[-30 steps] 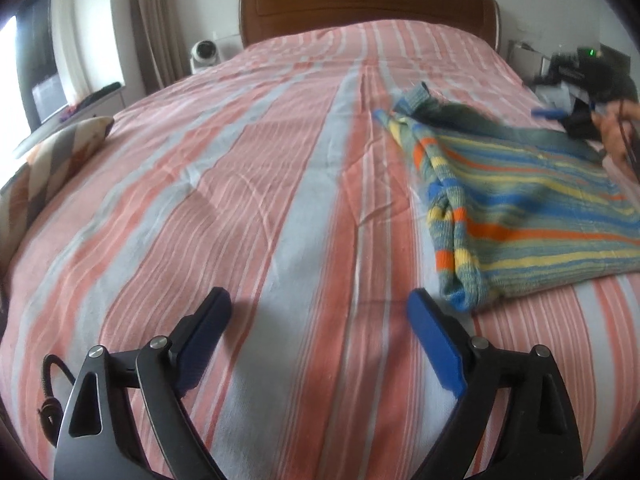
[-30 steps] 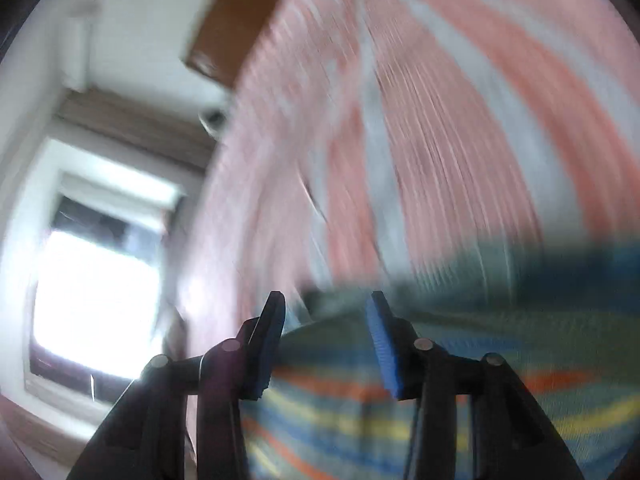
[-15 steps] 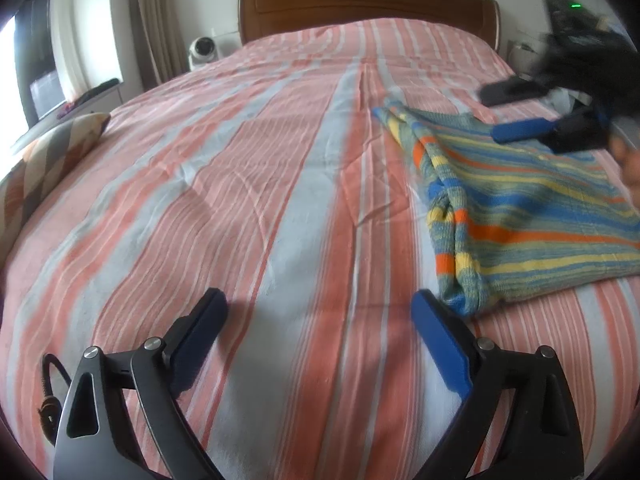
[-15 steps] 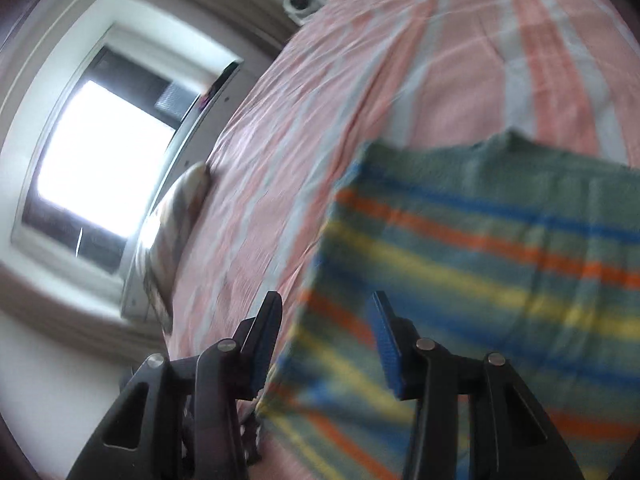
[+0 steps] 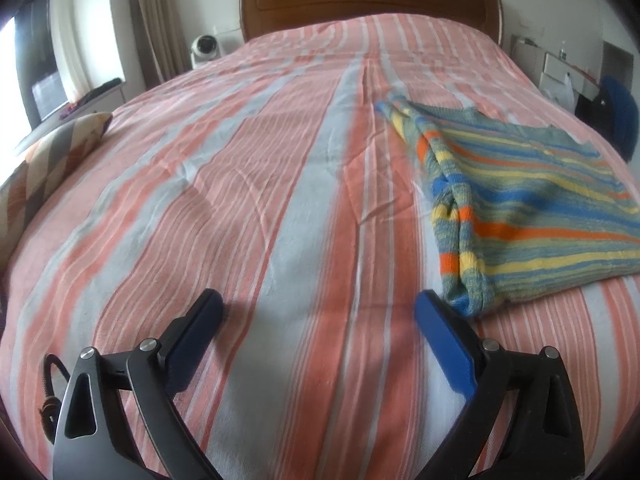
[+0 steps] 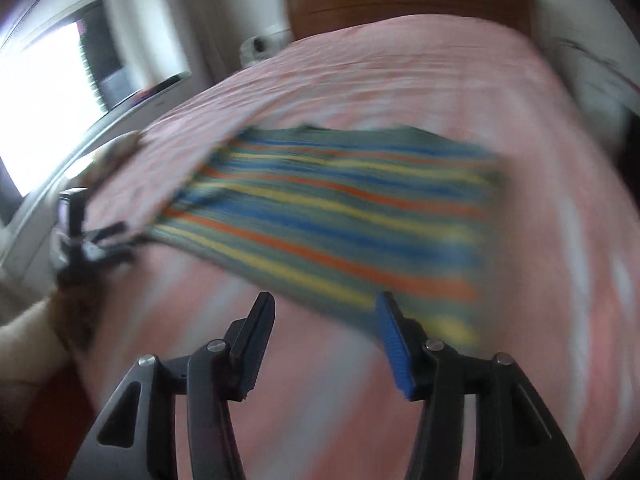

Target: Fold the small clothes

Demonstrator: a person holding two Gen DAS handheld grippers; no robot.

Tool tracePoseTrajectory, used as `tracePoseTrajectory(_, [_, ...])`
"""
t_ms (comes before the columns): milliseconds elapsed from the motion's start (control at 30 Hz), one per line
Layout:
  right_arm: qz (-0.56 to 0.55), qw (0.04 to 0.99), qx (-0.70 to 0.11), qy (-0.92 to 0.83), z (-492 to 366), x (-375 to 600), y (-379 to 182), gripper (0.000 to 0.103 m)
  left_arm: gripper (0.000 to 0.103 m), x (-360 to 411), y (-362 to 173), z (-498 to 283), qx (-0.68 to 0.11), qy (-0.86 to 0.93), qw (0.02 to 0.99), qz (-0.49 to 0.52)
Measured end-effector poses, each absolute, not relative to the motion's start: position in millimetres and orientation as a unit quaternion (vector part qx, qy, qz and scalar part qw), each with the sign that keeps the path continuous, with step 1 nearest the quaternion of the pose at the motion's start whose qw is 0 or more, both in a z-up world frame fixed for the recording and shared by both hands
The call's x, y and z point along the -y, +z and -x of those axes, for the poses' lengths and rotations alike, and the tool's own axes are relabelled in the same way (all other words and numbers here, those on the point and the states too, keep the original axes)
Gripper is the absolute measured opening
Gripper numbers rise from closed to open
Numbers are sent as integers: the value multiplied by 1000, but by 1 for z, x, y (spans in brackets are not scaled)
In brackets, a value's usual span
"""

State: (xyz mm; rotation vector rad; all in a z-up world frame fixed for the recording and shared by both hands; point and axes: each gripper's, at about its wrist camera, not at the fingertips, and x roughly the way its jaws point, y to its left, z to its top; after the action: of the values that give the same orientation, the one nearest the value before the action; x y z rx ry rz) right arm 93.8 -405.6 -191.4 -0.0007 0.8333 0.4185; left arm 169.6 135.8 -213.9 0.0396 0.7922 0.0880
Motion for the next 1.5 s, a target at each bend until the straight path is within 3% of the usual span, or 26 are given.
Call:
tracePoseTrajectory(167, [-69, 918, -386, 65, -47, 492, -224, 58, 100, -134, -215, -173, -394, 52, 917, -26])
tracePoseTrajectory(367, [-105, 920, -375, 36, -36, 515, -244, 59, 101, -133, -216, -174, -399, 57, 915, -30])
tracePoseTrajectory(600, [-105, 926, -360, 45, -42, 513, -253, 69, 102, -131, -211, -176, -422, 64, 904, -30])
tracePoseTrajectory(667, [-116, 926, -357, 51, -37, 519, -253, 69, 99, -126, -201, -169, -441, 80, 893, -35])
tracePoseTrajectory(733, [-127, 925, -353, 58, -34, 523, -254, 69, 87, -114, -187, -153, -434, 79, 897, -36])
tracePoseTrajectory(933, [-140, 925, -349, 63, -33, 526, -253, 69, 90, 21, -150, -111, -381, -99, 913, -111])
tracePoseTrajectory(1133, [-187, 916, -351, 56, -29, 550, -238, 68, 87, 164, -175, -112, -359, -252, 874, -207])
tracePoseTrajectory(1267, [-172, 908, -374, 78, -62, 569, -224, 68, 87, 230, -200, -136, -353, -248, 866, -253])
tracePoseTrajectory(1300, [-163, 902, -387, 100, -83, 571, -219, 67, 79, 236, -201, -141, -351, -244, 867, -255])
tracePoseTrajectory(1333, [-165, 896, -395, 122, -99, 572, -216, 65, 52, 240, -202, -146, -352, -246, 868, -250])
tracePoseTrajectory(1400, [-181, 875, -413, 176, -150, 572, -212, 63, 8, 243, -203, -148, -353, -238, 870, -248])
tracePoseTrajectory(1500, [-215, 839, -442, 232, -233, 561, -216, 63, 5, 230, -197, -148, -350, -245, 878, -217])
